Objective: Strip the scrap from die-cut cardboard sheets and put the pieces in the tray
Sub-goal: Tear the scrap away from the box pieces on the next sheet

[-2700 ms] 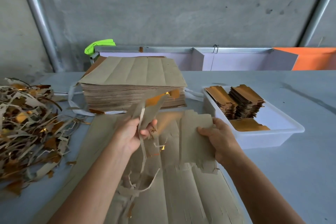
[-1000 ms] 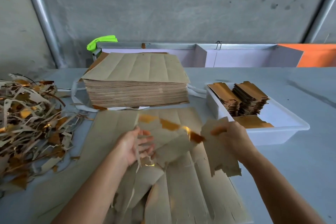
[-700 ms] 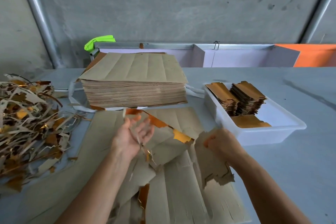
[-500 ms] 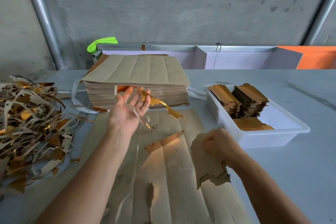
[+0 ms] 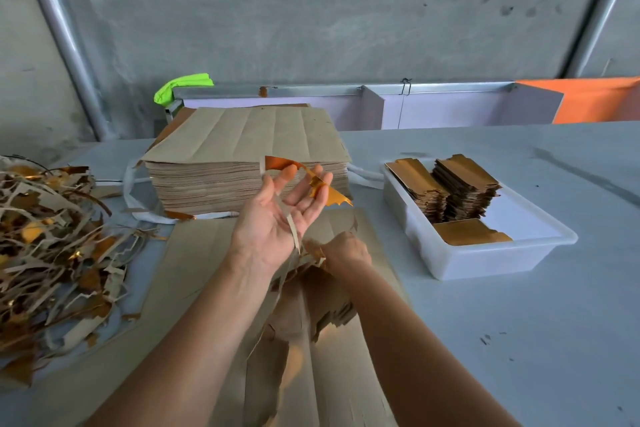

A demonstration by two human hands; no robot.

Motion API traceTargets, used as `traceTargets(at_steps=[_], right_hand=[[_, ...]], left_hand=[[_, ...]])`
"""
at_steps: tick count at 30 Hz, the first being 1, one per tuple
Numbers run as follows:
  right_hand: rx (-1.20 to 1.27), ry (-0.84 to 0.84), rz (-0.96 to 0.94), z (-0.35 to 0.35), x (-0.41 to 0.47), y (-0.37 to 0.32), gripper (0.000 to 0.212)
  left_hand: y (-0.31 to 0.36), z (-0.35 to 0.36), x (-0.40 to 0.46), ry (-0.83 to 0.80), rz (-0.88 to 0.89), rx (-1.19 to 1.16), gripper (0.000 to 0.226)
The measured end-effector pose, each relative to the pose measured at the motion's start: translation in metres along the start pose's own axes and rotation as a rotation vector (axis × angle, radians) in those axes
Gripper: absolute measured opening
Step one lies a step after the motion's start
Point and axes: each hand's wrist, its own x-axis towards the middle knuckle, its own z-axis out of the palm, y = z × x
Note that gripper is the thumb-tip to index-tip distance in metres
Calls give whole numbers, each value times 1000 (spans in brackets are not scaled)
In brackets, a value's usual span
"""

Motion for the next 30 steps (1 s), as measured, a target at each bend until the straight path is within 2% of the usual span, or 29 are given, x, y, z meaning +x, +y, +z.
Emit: traceTargets(at_steps=[3, 4, 6, 9, 11, 12, 14, 16, 17, 18, 20, 22, 24, 27, 30], right_hand=[[-29, 16, 23, -1, 4, 3, 16], [-31, 32, 13, -2, 4, 6, 23], [-78, 76, -32, -9, 1, 13, 29], [-208, 113, -157, -24, -3, 25, 25], [-288, 102, -289, -35, -7, 28, 19], [-326, 90, -345, -38, -8, 27, 19], [-407, 58, -450, -43, -11, 22, 21], [-462, 44, -522, -44, -15, 13, 22], [-471, 42, -552, -44, -18, 9, 21], [-477, 35, -582, -44, -19, 5, 18], [-490, 38, -648, -42, -22, -2, 10], [-465, 61, -660, -40, -22, -3, 6], [-425, 60, -618, -40, -18, 4, 14], [-295, 74, -498, -41, -11, 22, 29], [53, 80, -323, -38, -3, 35, 31]], left_hand=[[0, 3, -6, 17, -16, 40, 48], [3, 0, -5, 78, 17, 79, 47], [16, -9, 0, 282, 126, 178, 41], [38, -28, 10, 638, 283, 369, 21], [43, -41, 15, 755, 343, 579, 1], [42, -45, 14, 755, 359, 750, 21], [35, -50, 13, 575, 329, 1159, 77], [24, -50, 12, 214, 225, 1610, 114], [19, -51, 13, 60, 177, 1853, 122], [16, -52, 16, -28, 148, 2098, 124], [14, -52, 23, -71, 238, 2391, 106], [18, -52, 29, -62, 391, 2416, 64], [26, -55, 33, -49, 439, 2425, 34], [46, -58, 36, 161, 453, 2368, 26], [64, -56, 35, 472, 463, 2183, 27]])
